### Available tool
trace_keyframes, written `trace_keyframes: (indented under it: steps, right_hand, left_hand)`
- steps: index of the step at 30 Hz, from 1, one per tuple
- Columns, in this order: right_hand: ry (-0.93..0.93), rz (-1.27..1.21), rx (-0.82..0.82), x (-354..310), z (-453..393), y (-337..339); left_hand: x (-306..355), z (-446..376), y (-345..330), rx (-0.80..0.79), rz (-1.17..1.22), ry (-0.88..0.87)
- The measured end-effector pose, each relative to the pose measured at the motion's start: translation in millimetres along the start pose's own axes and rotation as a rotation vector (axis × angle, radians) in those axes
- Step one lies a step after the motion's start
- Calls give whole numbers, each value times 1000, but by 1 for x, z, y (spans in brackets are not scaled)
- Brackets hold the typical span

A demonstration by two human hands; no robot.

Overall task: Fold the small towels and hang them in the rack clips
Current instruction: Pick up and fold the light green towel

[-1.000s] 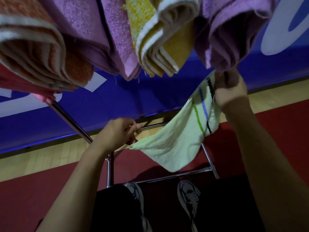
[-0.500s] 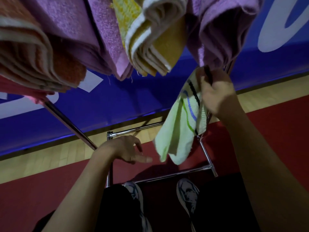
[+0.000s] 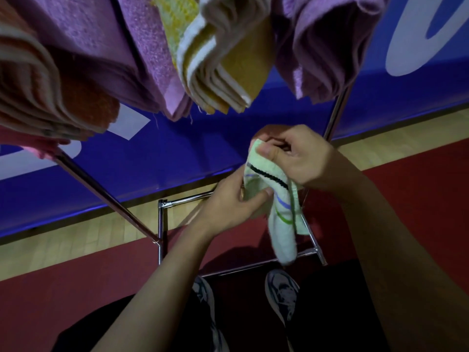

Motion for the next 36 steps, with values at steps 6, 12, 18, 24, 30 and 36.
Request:
trace_keyframes:
  steps: [6, 12, 18, 24, 30, 36]
  right_hand:
    - [-108, -45, 217, 14, 1, 16]
    - [-164, 262, 405, 29, 6, 27]
    - [-115, 316, 546, 37, 11, 37]
    - [-183, 377, 509, 48, 18, 46]
    - [-239, 262, 536, 52, 24, 59]
    - [-395, 107, 519, 59, 22, 60]
  left_hand:
    - [-5, 3, 15, -125, -138, 155]
    - [-37, 12, 49, -366, -423, 342]
    - [-46, 18, 71, -367, -561, 450]
    - [-42, 27, 97, -373, -517, 501]
    - [-22, 38, 124, -226, 82, 527]
    - [-27, 36, 131, -115, 537, 434]
Point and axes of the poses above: each hand's wrist, its own z-axis away from the middle knuckle, its own y-axis out of the back of the hand, x = y × z, the point moved 2 cm from there along -z, towards the middle knuckle, and after that the axes turned 1 degree about x, right-handed, at the moved point
